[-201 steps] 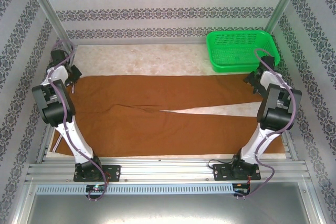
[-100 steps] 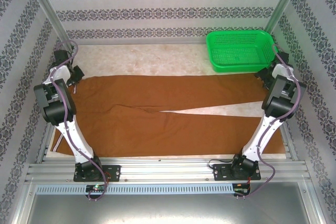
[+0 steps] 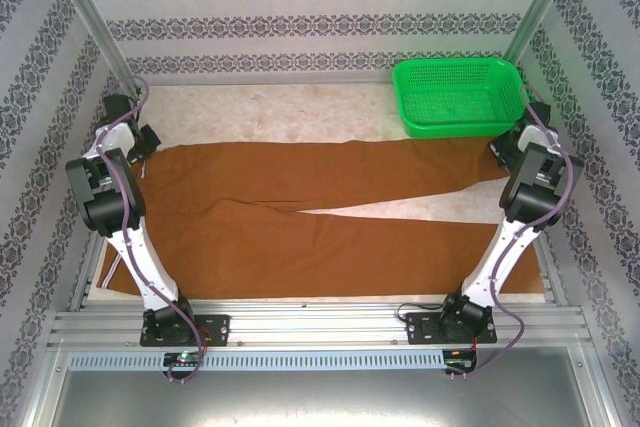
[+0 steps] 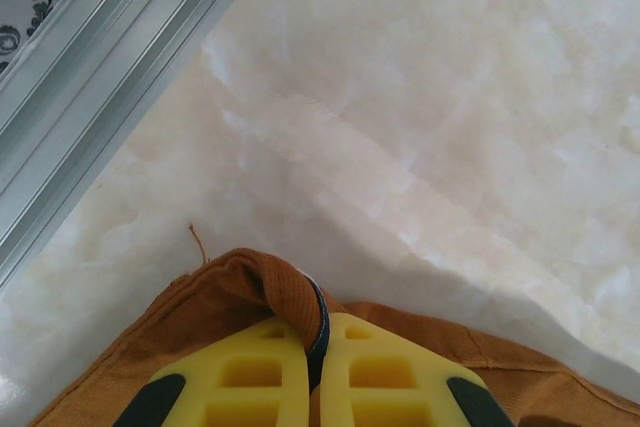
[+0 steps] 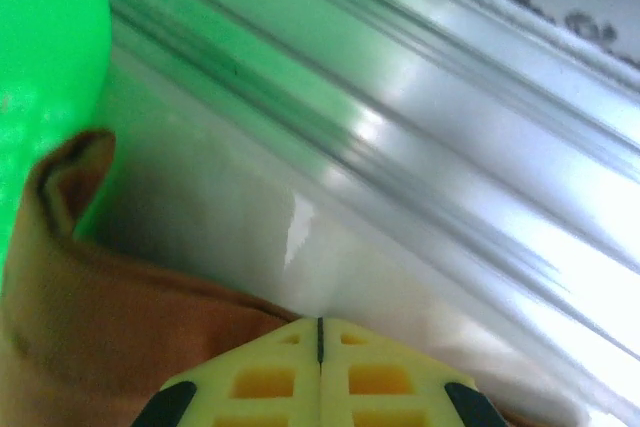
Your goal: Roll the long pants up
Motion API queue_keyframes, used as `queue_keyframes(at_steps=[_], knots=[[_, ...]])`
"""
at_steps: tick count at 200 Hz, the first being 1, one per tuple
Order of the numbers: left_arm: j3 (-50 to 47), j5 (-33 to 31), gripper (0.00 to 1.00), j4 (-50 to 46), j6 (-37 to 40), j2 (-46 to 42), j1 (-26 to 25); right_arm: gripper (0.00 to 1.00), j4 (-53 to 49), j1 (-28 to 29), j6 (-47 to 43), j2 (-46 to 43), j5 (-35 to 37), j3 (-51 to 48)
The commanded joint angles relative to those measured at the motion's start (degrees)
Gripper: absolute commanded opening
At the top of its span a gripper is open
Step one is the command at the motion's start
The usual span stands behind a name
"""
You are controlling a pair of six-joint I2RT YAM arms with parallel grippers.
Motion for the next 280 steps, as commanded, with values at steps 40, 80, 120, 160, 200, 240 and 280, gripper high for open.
queue_keyframes(at_steps=[40, 80, 120, 160, 200, 240, 280], knots=[[7.8, -2.7, 0.00, -4.0, -3.6, -4.8, -0.5, 0.00, 6.4, 0.8, 3.6, -17.4, 6.9, -15.1], [13.3, -5.5, 0.00, -5.6, -5.3, -4.6, -0.5, 0.00, 6.6, 1.0, 3.6, -21.4, 8.5, -12.0], [24.6, -3.9, 0.00, -10.5, -7.6, 0.9, -0.5, 0.00, -2.0, 2.0, 1.3, -16.6, 7.7, 3.5], [25.6, -5.9, 0.00, -12.7, -6.9, 0.8, -0.5, 0.00, -3.8, 1.4, 1.4, -16.0, 8.0, 4.2], [22.3, -6.3, 0.00, -12.2, -6.3, 0.6, -0.5, 0.14, -4.2, 2.1, 0.7, -12.0, 2.0, -0.5], [17.9, -5.6, 0.00, -10.0, -6.5, 0.1, -0.6, 0.52, -7.0, 4.3, -2.6, -5.0, -0.9, 1.7], [14.2, -4.9, 0.00, -7.9, -6.2, 0.0, -0.5, 0.64, -12.9, 6.2, -5.3, 1.2, 0.3, 7.8]])
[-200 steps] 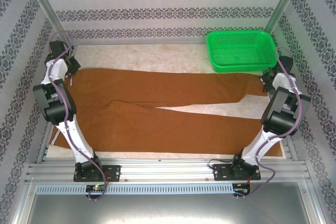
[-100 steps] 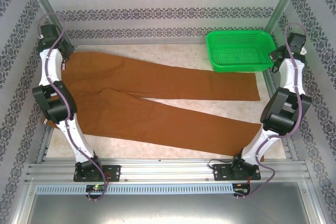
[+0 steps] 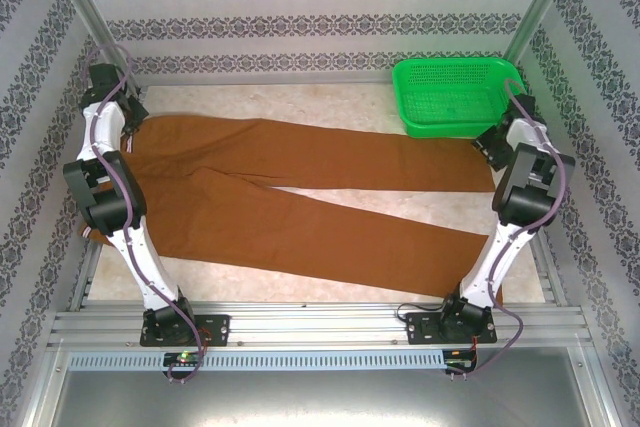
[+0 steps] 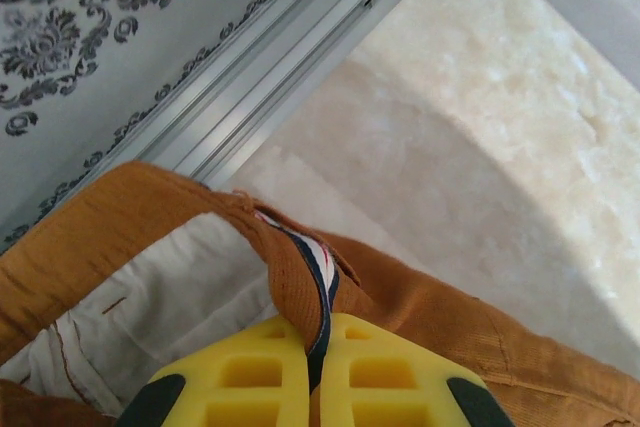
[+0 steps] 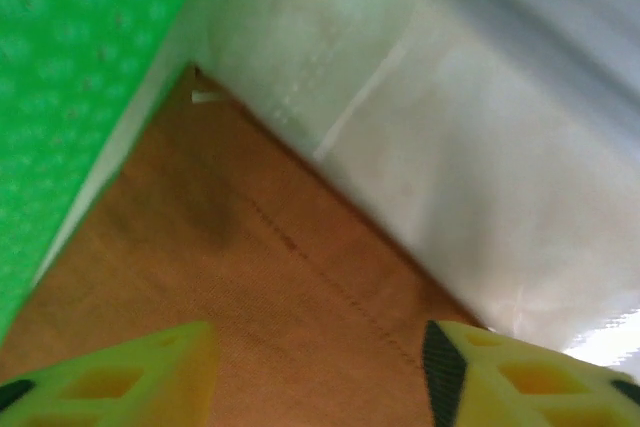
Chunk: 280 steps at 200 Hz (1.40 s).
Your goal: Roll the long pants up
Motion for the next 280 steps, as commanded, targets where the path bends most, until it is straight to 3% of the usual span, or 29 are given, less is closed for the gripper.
queue_keyframes(at_steps=[1, 54, 96, 182, 212, 233, 280], knots=[[-2.1, -0.6, 0.00, 2.1, -0.2, -0.5, -0.1, 0.65, -4.7, 0.8, -2.6, 2.0, 0.4, 4.4], [-4.5, 1.6, 0.00, 4.4, 0.5, 0.4, -0.1, 0.66, -7.0, -1.6, -3.7, 3.7, 6.2, 7.9], [-3.4, 1.4, 0.00, 4.1, 0.7, 1.1, -0.2, 0.67, -9.7, -1.2, -4.8, 8.1, 5.1, 12.0], [-5.3, 2.7, 0.00, 5.2, 1.1, 0.4, -0.1, 0.70, -9.9, 0.6, -6.4, 9.5, 4.0, 10.4], [-5.6, 3.2, 0.00, 5.3, 1.2, 1.0, -0.1, 0.62, -14.3, 1.1, -7.8, 13.1, 2.4, 15.7], [-5.5, 3.5, 0.00, 5.4, 1.3, 1.4, -0.1, 0.45, -15.4, 1.5, -8.6, 14.4, 1.7, 17.8], [-4.0, 3.8, 0.00, 4.6, 1.5, 2.3, -0.1, 0.38, -18.9, 2.4, -10.0, 16.9, 0.5, 21.2]])
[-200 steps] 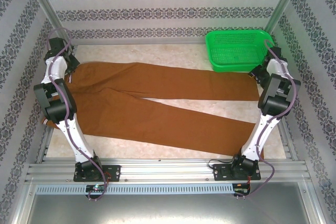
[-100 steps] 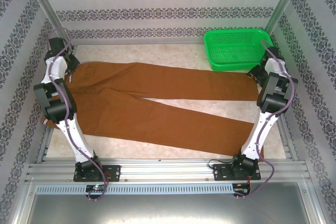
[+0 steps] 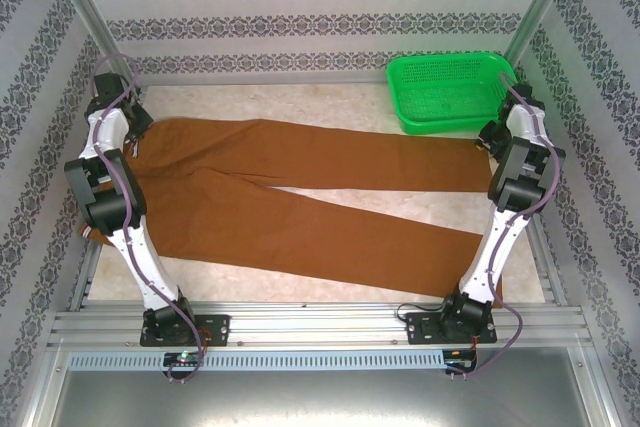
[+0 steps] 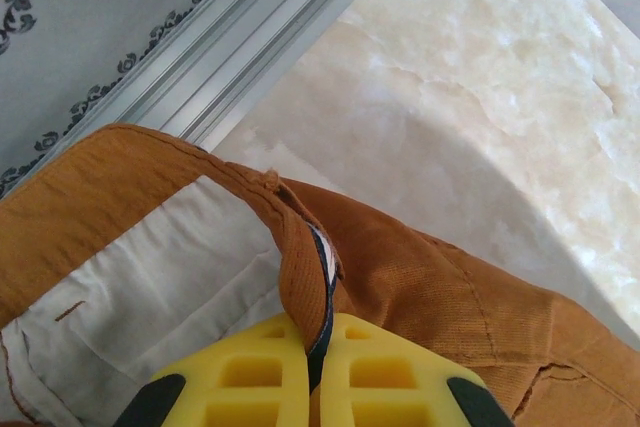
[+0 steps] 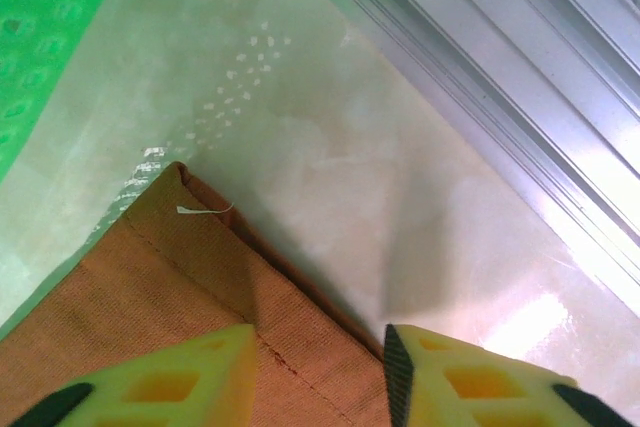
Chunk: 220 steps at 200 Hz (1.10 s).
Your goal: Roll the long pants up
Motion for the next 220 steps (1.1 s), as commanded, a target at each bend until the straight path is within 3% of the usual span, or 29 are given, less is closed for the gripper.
queue_keyframes(at_steps=[1, 33, 38, 49, 59, 64, 68, 128, 144, 170, 181, 190, 196, 207, 220], knots=[[0.9, 0.9, 0.00, -0.6, 1.2, 1.8, -0.2, 0.37, -4.4, 2.5, -3.7, 4.8, -3.8, 1.1], [1.4, 1.8, 0.00, -0.3, 1.1, 2.0, -0.2, 0.26, -4.8, 3.1, -3.7, 3.8, -1.5, -0.3], [1.4, 2.0, 0.00, -0.4, 1.1, 2.1, -0.2, 0.31, -4.4, 2.9, -3.2, 3.2, -1.2, -1.3], [1.4, 2.3, 0.00, -0.3, 1.0, 2.2, -0.2, 0.52, -2.3, 2.8, -2.2, 0.9, -0.6, -4.7], [1.3, 2.7, 0.00, -0.3, 1.2, 2.1, -0.2, 0.62, 0.1, 2.5, -1.3, -1.7, 0.7, -8.4], [1.1, 2.9, 0.00, -0.2, 1.2, 2.2, -0.2, 0.75, 1.1, 2.3, -1.1, -2.9, 1.1, -10.0], [1.0, 3.0, 0.00, -0.3, 1.3, 2.2, -0.2, 0.80, 1.7, 2.2, -1.0, -3.8, 1.1, -11.3], [-0.4, 4.4, 0.00, 0.7, 0.7, 1.5, -0.2, 0.86, -0.1, 2.0, -4.4, -5.3, -0.7, -14.5], [-0.3, 4.5, 0.00, 0.8, 0.8, 1.5, -0.1, 0.82, -1.1, 1.9, -5.2, -4.4, -1.5, -13.4], [0.0, 4.8, 0.00, 0.3, 0.9, 1.3, -0.2, 0.67, -0.9, 1.3, -5.9, -3.6, -2.8, -13.1], [0.0, 4.6, 0.00, 0.2, 1.2, 1.3, -0.2, 0.54, -0.9, 1.2, -6.2, -3.0, -3.2, -13.0], [0.0, 4.5, 0.00, 0.1, 1.2, 1.4, -0.2, 0.31, -1.0, 1.1, -6.5, -2.4, -3.4, -12.8], [0.0, 4.5, 0.00, 0.0, 1.3, 1.4, -0.2, 0.23, -1.3, 1.0, -6.6, -2.1, -3.8, -12.5], [0.0, 4.5, 0.00, -0.1, 1.3, 1.6, -0.2, 0.17, -1.2, 0.7, -6.6, -2.0, -4.5, -12.5], [-0.1, 4.7, 0.00, 0.0, 1.2, 1.8, -0.1, 0.00, -0.9, 0.5, -6.6, -2.4, -4.2, -12.9]])
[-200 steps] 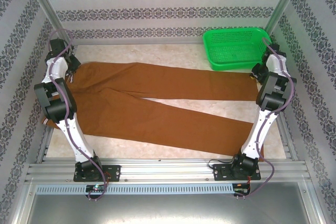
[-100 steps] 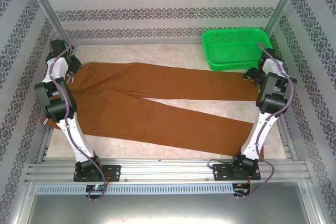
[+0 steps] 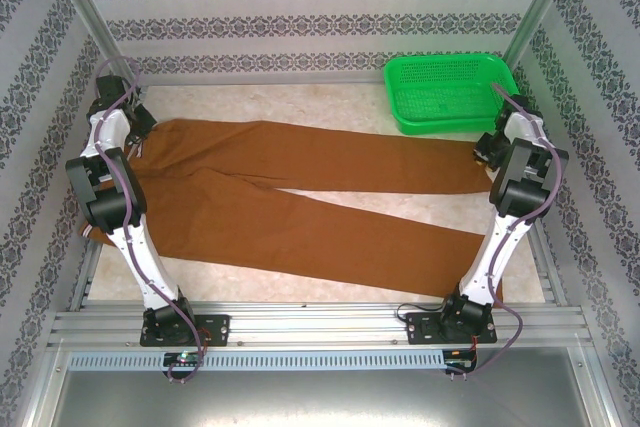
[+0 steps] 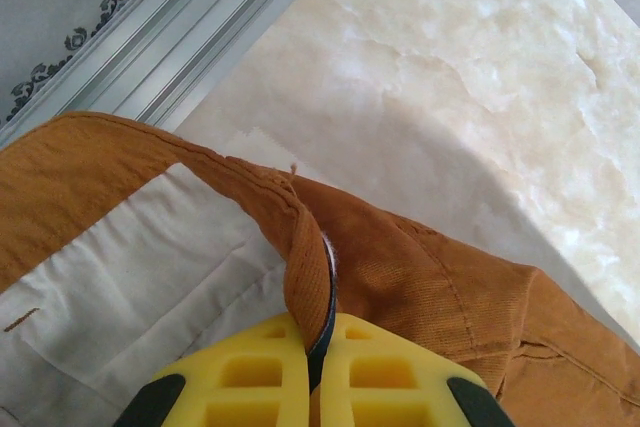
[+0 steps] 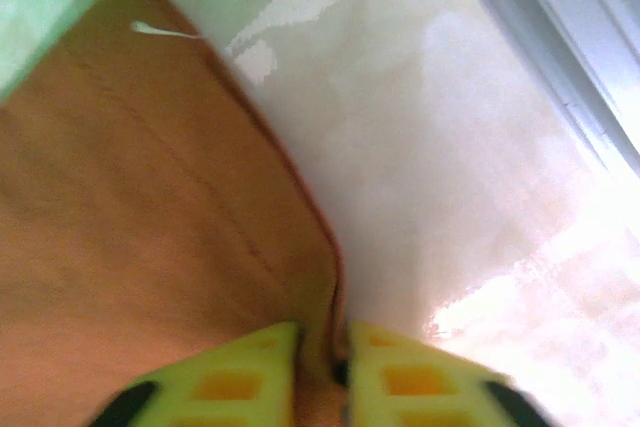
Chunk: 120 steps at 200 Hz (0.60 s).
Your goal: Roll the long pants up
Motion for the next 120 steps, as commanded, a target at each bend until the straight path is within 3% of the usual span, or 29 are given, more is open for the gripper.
queue_keyframes(at_steps=[1, 38, 53, 83, 120], knots=[[-0.1, 1.3, 0.00, -0.4, 1.0, 0.7, -0.1, 0.00, -3.8, 0.4, 0.0, 3.4, -4.0, -1.1], [-3.7, 3.6, 0.00, 2.2, -1.0, -1.0, -0.4, 0.00, 2.4, 0.8, 3.0, -4.1, -0.5, -8.0], [-3.1, 4.3, 0.00, 2.6, -2.8, -0.9, -0.7, 0.00, 2.9, 0.9, 4.4, -5.9, 0.5, -6.4], [5.4, -0.5, 0.00, -3.6, -3.7, 0.1, -1.6, 0.00, 1.2, 1.1, 6.4, -7.4, 1.3, 1.0], [11.5, -7.3, 0.00, -8.2, -4.1, -3.0, -1.6, 0.00, 3.0, 0.9, 7.4, -11.8, 1.8, 1.0]])
